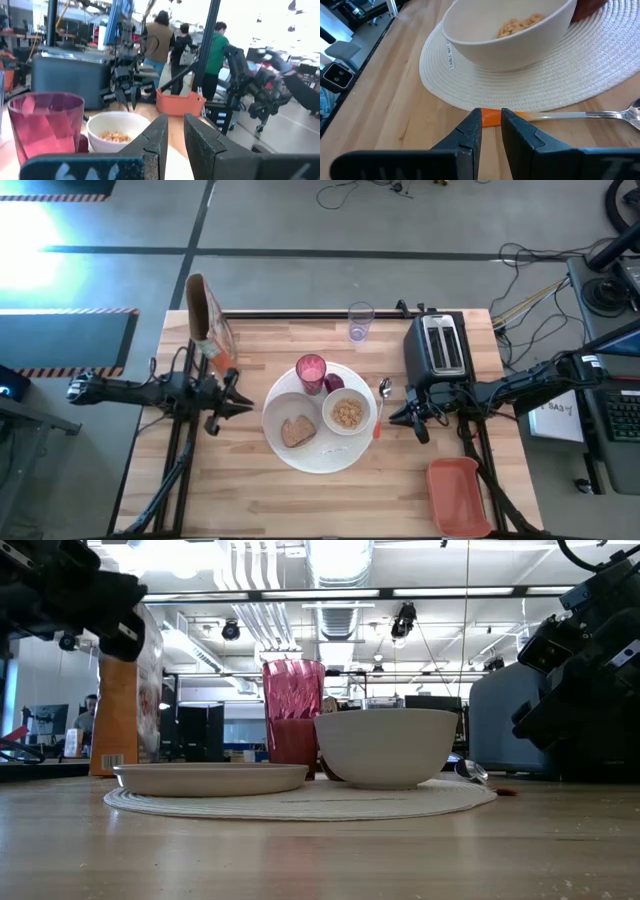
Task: Arrange a breakfast setting
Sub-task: Return to Home Position
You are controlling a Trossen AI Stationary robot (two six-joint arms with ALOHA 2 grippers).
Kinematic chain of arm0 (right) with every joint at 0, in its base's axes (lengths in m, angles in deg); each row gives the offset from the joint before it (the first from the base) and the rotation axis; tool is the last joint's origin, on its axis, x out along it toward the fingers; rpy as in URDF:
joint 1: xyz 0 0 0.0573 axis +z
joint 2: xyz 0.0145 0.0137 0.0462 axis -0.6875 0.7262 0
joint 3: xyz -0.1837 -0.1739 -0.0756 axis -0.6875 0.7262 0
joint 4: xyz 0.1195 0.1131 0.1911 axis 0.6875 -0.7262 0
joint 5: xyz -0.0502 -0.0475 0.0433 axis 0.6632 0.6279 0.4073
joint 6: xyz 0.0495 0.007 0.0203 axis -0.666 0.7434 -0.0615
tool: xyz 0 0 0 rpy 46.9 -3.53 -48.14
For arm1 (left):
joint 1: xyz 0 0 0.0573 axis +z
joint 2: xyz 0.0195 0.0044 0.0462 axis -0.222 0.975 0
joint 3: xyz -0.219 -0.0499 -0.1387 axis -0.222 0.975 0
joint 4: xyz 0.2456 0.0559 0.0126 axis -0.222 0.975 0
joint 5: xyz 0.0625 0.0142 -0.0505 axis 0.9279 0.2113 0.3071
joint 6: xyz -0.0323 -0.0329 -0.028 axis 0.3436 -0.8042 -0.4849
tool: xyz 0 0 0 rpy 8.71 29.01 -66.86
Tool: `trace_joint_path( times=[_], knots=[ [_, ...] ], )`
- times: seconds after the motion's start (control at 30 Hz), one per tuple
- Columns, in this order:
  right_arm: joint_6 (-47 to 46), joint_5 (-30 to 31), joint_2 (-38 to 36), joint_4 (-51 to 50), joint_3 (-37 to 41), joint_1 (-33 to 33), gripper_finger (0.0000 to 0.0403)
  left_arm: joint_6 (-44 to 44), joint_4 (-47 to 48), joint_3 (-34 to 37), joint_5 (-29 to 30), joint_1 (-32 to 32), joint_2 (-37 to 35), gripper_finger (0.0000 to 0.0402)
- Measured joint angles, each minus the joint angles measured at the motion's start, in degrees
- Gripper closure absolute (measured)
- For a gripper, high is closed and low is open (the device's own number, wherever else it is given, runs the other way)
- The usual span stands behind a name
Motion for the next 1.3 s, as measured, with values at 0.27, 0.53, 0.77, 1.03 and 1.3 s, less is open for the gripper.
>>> trace_joint_path(
  times=[0.27, 0.53, 0.77, 1.03, 1.3],
  knots=[
    [-0.1, 0.1, -1.0, -0.3, 0.0, 0.0, 0.0342, 0.0, -0.1, 0.0, 0.0, 0.0, -5.9, 0.0357],
    [0.2, 0.8, -11.8, -1.5, 0.0, -0.1, 0.0342, 0.0, 0.0, 0.0, 0.0, 0.0, -10.0, 0.0357],
    [0.1, 0.6, -21.0, -1.2, 0.0, -0.1, 0.0342, 0.0, -0.3, 0.0, 0.0, 0.0, -11.6, 0.0357],
    [0.0, 0.4, -31.3, -1.3, 0.0, 0.0, 0.0342, 0.0, 0.0, 0.0, 0.0, 0.0, -11.6, 0.0357],
    [0.0, 0.3, -39.5, -0.8, 0.0, 0.0, 0.0342, 0.0, 0.0, 0.0, 0.0, 0.0, -11.6, 0.0357]
  ],
)
